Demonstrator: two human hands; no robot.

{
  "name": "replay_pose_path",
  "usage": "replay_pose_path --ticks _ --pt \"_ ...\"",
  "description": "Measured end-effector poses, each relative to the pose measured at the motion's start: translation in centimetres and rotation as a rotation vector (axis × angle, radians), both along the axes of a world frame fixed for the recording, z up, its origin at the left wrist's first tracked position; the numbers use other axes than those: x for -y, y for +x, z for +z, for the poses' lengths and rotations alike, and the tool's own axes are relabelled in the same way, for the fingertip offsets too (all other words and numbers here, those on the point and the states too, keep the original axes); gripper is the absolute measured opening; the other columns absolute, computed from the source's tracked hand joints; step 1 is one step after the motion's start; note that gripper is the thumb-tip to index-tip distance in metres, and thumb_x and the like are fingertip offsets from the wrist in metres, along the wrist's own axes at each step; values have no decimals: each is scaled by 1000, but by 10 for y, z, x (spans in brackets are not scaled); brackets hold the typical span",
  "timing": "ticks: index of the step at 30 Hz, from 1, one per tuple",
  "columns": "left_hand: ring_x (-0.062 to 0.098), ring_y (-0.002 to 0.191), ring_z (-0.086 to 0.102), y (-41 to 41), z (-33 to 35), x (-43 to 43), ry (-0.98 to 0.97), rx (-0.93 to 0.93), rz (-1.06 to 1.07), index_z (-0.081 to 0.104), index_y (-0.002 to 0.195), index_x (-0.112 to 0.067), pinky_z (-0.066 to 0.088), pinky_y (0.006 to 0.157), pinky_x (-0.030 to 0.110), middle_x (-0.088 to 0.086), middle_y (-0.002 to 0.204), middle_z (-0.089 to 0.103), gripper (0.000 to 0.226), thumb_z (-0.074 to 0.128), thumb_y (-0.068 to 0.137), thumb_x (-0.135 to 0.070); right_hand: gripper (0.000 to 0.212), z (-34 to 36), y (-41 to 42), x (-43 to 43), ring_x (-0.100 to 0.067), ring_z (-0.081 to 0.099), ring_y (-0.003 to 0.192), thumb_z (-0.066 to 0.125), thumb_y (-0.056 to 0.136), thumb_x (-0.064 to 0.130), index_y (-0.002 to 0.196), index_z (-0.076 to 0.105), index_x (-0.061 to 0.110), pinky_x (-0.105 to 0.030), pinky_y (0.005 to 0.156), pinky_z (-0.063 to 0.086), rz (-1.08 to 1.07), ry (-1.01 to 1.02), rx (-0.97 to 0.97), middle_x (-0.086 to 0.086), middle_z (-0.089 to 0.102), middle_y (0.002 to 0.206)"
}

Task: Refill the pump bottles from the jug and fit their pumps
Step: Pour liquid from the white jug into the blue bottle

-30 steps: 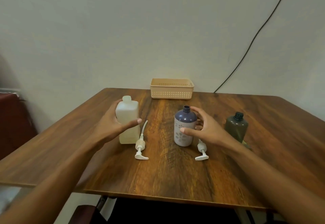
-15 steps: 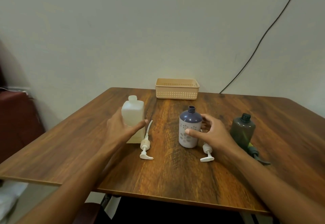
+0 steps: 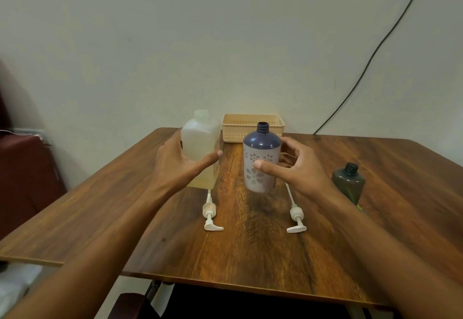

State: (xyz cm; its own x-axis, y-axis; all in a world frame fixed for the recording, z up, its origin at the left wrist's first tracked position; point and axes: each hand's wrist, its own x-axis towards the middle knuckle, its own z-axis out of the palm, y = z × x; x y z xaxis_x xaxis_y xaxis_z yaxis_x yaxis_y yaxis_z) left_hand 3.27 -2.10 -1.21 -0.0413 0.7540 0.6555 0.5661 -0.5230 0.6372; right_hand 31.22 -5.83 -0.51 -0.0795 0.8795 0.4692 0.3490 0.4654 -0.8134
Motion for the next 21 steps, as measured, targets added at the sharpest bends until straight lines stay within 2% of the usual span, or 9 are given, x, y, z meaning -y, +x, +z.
replay_pose_path --ticks 5,9,12,14,16,19,21 --pt "0 93 62 5 12 5 18 -38 -15 45 134 -26 51 61 10 -11 115 59 90 80 65 -73 83 9 2 0 9 67 111 91 67 49 141 61 25 -11 87 58 -6 43 -3 17 69 127" --pt "3 94 62 6 16 7 27 -97 -44 46 136 -24 50 64 12 -6 118 61 88 80 68 -69 83 14 2 2 9 67 112 93 67 47 140 60 27 -14 88 59 3 63 -12 17 69 127" --pt "10 98 63 5 21 10 27 -148 -78 48 138 -24 53 69 17 -7 122 61 91 79 66 -70 79 15 4 4 -1 68 117 93 72 42 142 60 28 -20 91 61 -3 64 18 12 69 132" --pt "12 100 63 4 26 12 21 -195 -94 48 139 -25 52 70 14 -8 123 61 92 82 66 -69 78 15 5 5 -6 69 119 94 73 40 142 60 28 -26 94 62 8 58 28 9 70 132" --pt "14 103 64 2 31 14 15 -234 -113 48 141 -25 54 72 15 -7 126 62 91 85 67 -63 77 15 4 8 -6 70 116 94 73 40 141 61 30 -25 91 63 21 52 41 10 72 128" --pt "15 108 65 2 39 17 13 -261 -157 49 142 -24 61 81 28 -6 130 63 91 87 66 -58 74 14 3 9 -4 71 112 95 73 39 139 63 31 -21 87 62 26 48 60 12 73 123" --pt "15 110 64 2 42 18 13 -275 -185 50 142 -24 62 84 31 -6 131 62 92 86 65 -59 72 13 3 9 -1 71 109 95 73 40 137 65 31 -20 85 62 23 42 66 13 74 121"
